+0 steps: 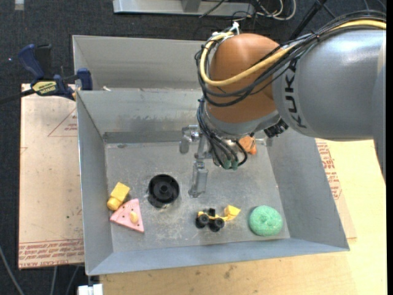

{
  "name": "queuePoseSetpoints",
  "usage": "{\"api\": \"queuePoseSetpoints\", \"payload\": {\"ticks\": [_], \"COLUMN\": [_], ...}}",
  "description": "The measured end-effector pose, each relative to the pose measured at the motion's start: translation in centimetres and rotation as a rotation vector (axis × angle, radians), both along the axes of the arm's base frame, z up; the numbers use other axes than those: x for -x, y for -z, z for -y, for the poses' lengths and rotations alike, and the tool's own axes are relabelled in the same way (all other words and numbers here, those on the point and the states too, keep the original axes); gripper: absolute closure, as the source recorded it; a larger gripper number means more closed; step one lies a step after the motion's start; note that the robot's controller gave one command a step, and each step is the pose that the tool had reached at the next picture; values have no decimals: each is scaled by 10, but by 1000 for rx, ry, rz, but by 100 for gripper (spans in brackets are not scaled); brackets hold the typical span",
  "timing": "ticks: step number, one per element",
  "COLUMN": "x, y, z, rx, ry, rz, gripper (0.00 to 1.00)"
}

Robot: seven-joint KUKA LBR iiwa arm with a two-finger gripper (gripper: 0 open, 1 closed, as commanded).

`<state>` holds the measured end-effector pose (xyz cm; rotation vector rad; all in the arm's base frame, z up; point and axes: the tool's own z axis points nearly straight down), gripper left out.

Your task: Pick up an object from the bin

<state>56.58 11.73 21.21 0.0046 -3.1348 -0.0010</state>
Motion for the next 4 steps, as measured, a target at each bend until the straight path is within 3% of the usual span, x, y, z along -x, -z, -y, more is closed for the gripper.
{"api": "queuePoseSetpoints", "payload": {"ticks": [1, 2, 3, 4], "x": [-2, -11, -21, -23], "y": [-5, 49, 61, 63], "z": [1, -11, -29, -33], "rx": [-1, -1, -1, -2], "ry": [3, -101, -325, -311], "rz": [8, 12, 6, 9], "gripper": [0, 0, 0, 0]}}
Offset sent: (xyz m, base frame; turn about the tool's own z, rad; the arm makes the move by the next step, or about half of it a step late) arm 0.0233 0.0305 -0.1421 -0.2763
